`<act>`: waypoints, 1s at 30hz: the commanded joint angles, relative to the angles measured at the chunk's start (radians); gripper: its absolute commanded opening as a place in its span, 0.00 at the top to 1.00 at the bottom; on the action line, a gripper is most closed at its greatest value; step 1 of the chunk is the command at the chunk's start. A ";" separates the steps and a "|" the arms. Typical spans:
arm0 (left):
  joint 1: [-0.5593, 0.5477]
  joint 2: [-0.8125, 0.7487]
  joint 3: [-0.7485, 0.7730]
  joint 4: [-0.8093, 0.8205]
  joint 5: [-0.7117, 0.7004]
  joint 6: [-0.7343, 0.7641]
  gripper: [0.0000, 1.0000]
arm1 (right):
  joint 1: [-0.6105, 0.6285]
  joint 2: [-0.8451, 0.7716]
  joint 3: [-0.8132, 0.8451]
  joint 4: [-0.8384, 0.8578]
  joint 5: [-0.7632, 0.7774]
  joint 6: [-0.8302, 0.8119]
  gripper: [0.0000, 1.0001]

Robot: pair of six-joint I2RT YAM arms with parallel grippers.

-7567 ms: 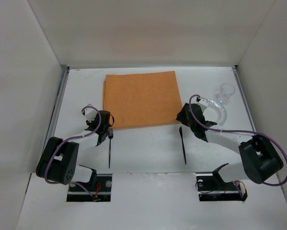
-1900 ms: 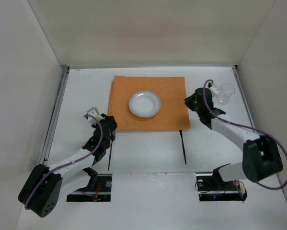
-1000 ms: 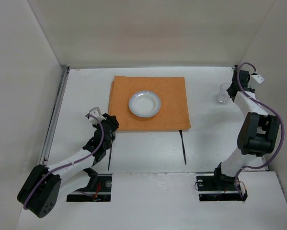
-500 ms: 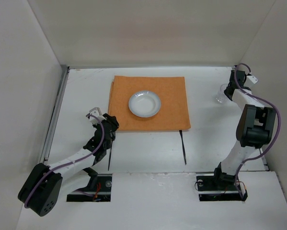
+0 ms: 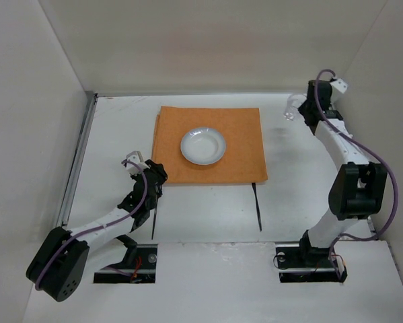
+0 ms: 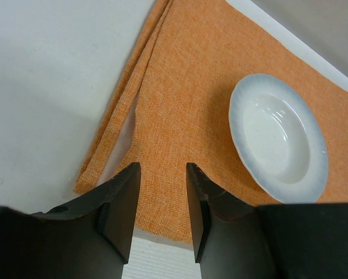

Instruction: Set the dinner table for one person

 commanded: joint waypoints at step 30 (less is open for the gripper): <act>0.011 -0.014 0.010 0.033 -0.001 -0.005 0.65 | 0.359 0.456 0.464 -0.112 -0.035 -0.105 0.82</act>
